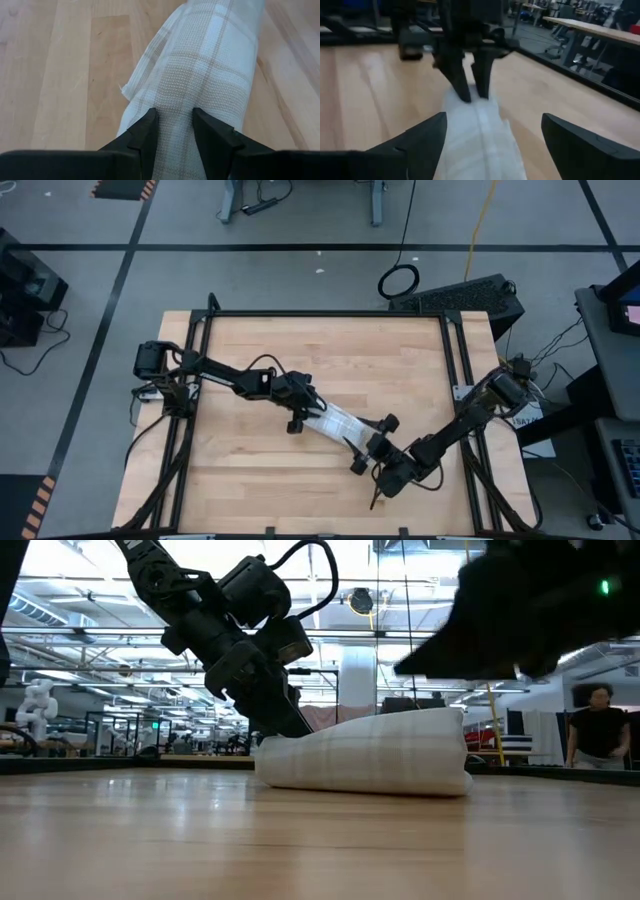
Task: Roll towel
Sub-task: Roll the white kitchen towel
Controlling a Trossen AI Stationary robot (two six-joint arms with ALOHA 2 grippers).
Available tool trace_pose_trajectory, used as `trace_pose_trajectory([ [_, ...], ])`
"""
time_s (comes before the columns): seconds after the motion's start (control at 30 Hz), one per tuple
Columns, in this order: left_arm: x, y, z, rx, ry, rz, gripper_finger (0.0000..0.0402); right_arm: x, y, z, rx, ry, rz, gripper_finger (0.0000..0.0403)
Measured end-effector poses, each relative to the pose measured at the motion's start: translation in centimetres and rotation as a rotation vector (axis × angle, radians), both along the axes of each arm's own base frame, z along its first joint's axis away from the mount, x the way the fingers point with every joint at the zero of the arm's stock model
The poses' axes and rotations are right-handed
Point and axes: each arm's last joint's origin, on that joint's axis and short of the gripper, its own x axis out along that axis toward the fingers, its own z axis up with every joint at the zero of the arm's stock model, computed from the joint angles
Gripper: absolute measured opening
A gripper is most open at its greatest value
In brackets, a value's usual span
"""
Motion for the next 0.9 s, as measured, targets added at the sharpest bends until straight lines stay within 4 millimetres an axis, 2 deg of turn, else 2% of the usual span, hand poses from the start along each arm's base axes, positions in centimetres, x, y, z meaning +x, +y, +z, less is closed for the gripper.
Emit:
trace_pose_trajectory([
  [0.1, 0.0, 0.0, 0.0, 0.000, 0.000, 0.000, 0.0129, 0.1, -0.1, 1.0, 0.037, -0.016, 0.021, 0.0306],
  [0.23, 0.0, 0.0, 0.0, 0.002, 0.000, -0.002, 0.0129, 0.7, -0.6, 0.1, 0.118, 0.000, 0.037, 0.0256],
  [0.53, 0.0, 0.0, 0.0, 0.005, 0.001, -0.004, 0.0129, 1.0, -1.0, -3.3, 0.179, -0.013, -0.037, 0.0052],
  [0.6, 0.0, 0.0, 0.0, 0.006, 0.001, -0.005, 0.0129, 1.0, -1.1, -4.2, 0.192, -0.023, -0.058, 0.0017],
  [0.67, 0.0, 0.0, 0.0, 0.007, 0.000, -0.006, 0.0129, 0.9, -1.1, -5.1, 0.204, -0.040, -0.082, 0.0009],
  [0.77, 0.0, 0.0, 0.1, 0.020, -0.005, -0.018, 0.0129, 0.8, -1.2, -6.3, 0.224, -0.063, -0.111, 0.0021],
  [0.9, -0.4, 0.0, 1.1, 0.057, -0.024, -0.038, 0.0129, 0.8, -1.2, -7.0, 0.246, -0.078, -0.126, 0.0018],
])
